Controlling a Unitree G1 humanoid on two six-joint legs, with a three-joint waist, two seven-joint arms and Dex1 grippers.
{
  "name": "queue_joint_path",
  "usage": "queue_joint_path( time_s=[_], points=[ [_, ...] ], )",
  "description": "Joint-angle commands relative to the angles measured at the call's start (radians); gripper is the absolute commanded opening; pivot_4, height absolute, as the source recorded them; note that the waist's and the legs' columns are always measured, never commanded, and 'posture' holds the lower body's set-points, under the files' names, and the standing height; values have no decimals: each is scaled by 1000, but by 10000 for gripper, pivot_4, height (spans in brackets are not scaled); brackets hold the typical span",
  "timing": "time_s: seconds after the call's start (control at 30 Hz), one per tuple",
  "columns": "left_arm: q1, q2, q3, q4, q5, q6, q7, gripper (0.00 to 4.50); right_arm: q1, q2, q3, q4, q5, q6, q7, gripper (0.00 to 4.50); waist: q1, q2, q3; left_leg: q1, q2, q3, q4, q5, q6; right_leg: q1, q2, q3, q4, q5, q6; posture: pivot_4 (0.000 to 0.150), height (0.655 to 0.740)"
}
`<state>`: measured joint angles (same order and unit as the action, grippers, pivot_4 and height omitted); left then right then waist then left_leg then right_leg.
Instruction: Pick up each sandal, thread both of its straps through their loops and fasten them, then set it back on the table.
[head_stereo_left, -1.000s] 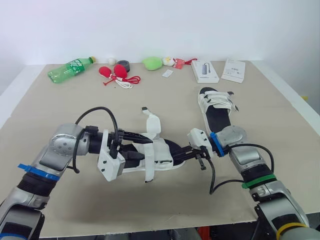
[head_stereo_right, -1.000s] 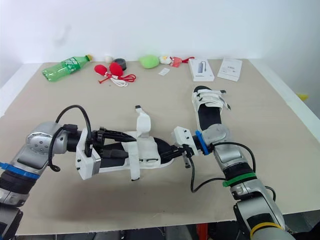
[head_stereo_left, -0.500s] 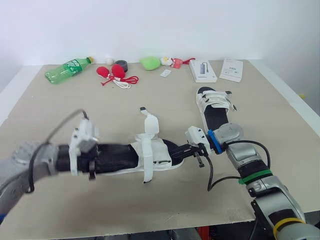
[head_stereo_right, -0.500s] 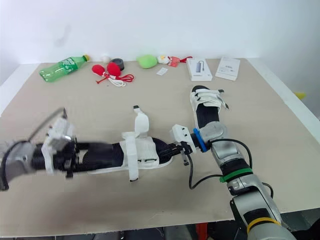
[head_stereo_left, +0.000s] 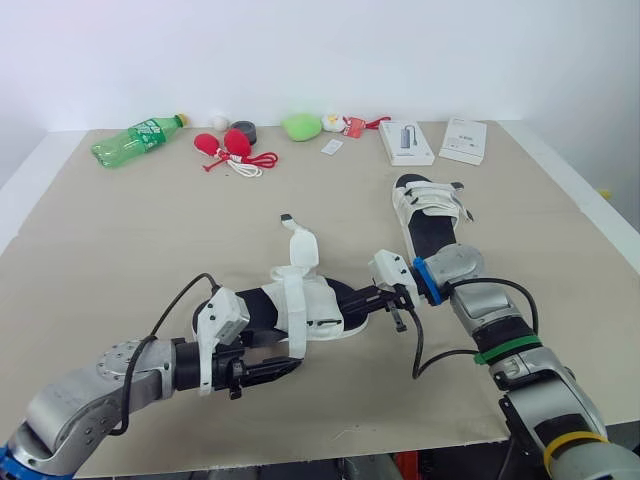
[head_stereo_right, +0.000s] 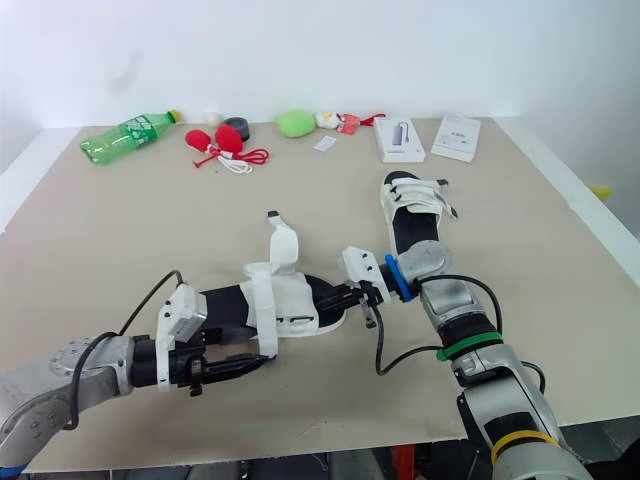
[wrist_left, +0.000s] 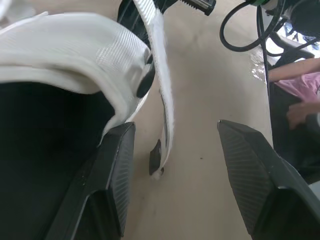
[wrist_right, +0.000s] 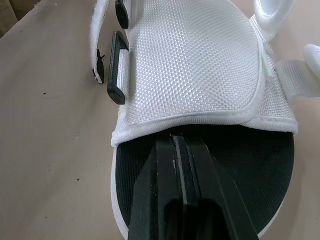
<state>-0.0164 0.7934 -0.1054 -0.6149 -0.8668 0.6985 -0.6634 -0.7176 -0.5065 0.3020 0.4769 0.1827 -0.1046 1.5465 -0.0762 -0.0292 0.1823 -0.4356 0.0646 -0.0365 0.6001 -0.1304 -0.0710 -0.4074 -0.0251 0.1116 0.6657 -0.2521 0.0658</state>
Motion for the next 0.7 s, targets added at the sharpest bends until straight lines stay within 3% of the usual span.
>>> queue_joint_path(
  time_s=[0.03,0.2,0.43,0.47,0.5,0.7],
  points=[
    [-31,-28,-32,22,49,9,-13,27002,-11,-1,-6,3,-11,-12,6,0,0,0,0,0,0,0,0,0,0,0,0,0,0,0,0,1500,7400],
    [-76,-68,-79,79,100,16,-45,27002,2,-5,-8,-16,-9,-8,1,0,0,0,0,0,0,0,0,0,0,0,0,0,0,0,0,1500,7400],
    [-92,-87,-66,94,83,51,-94,12216,13,-14,-12,-33,-7,1,-6,0,0,0,0,0,0,0,0,0,0,0,0,0,0,0,0,1500,7400],
    [-94,-88,-55,92,68,61,-98,7190,14,-15,-13,-34,-7,1,-7,0,0,0,0,0,0,0,0,0,0,0,0,0,0,0,0,1500,7400],
    [-97,-89,-40,89,45,73,-105,1055,15,-16,-13,-35,-7,2,-7,0,0,0,0,0,0,0,0,0,0,0,0,0,0,0,0,1500,7400],
    [-183,-37,150,110,-313,266,-114,1055,20,-26,-17,-46,-4,9,-11,0,0,0,0,-1,0,0,0,0,0,0,0,0,0,0,0,1500,7400]
  ],
)
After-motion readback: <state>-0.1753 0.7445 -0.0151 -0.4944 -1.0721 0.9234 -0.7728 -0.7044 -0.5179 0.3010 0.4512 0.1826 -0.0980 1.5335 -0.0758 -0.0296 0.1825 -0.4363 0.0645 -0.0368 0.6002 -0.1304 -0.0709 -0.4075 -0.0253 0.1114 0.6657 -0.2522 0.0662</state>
